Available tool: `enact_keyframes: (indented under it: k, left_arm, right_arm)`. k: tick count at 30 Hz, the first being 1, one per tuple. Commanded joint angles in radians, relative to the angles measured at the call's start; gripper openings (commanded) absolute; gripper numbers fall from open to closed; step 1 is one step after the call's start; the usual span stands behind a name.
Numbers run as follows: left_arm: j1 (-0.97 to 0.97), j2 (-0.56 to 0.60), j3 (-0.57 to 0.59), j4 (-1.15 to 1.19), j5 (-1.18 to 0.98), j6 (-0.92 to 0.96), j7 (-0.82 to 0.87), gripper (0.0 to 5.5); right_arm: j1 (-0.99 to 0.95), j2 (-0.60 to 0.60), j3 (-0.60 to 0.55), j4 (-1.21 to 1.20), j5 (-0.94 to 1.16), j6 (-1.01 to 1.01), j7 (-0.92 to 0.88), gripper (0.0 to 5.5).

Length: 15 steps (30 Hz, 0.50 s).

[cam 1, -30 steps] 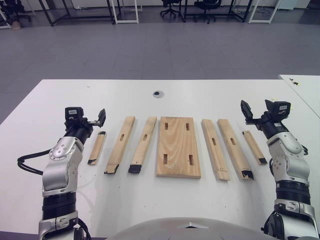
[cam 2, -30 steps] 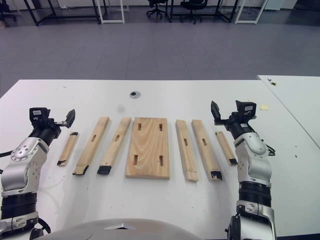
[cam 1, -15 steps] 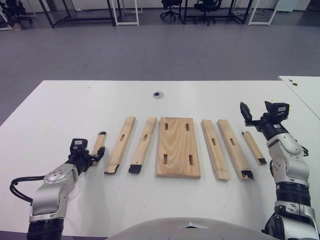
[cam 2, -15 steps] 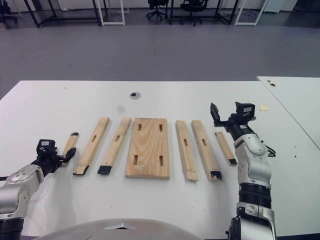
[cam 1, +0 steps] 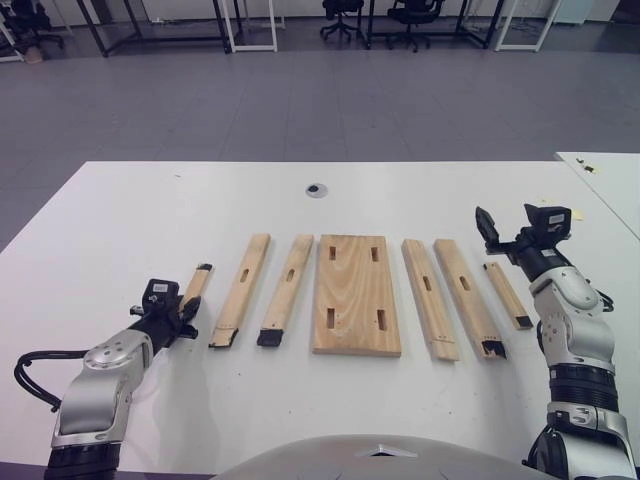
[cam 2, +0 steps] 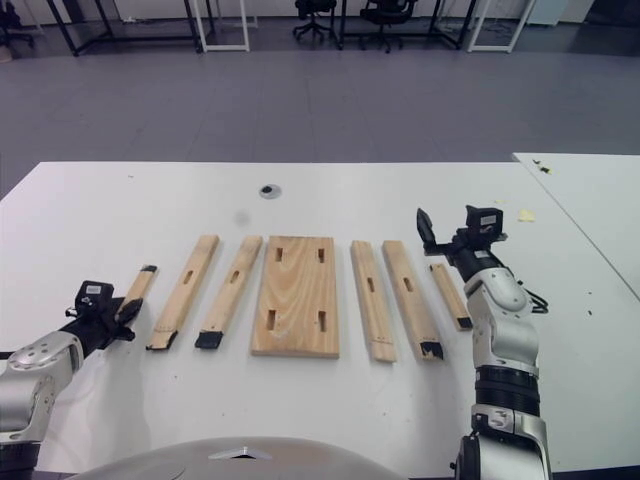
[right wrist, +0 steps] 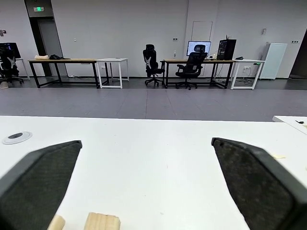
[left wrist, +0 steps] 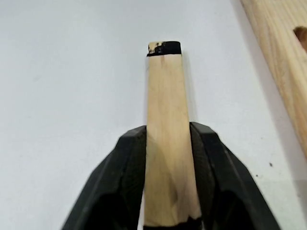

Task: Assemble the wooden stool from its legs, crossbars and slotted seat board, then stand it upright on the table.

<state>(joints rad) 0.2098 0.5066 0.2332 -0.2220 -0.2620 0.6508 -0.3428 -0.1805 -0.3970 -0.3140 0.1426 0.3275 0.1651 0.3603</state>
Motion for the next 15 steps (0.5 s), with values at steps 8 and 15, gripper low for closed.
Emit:
enact_keyframes:
  k: [8, 15]
  left_arm:
    - [-0.61, -0.198, -0.189, 0.002, -0.033, -0.381, -0.079, 1.29]
    - [-0.705, -0.257, -0.287, -0.016, -0.041, -0.436, -0.138, 1.29]
  right_arm:
    - [-0.465, 0.223, 0.003, -0.247, 0.881, 0.702, -0.202, 5.08]
    - [-0.539, 0.266, 0.031, -0.266, 1.085, 0.777, -0.387, 4.57]
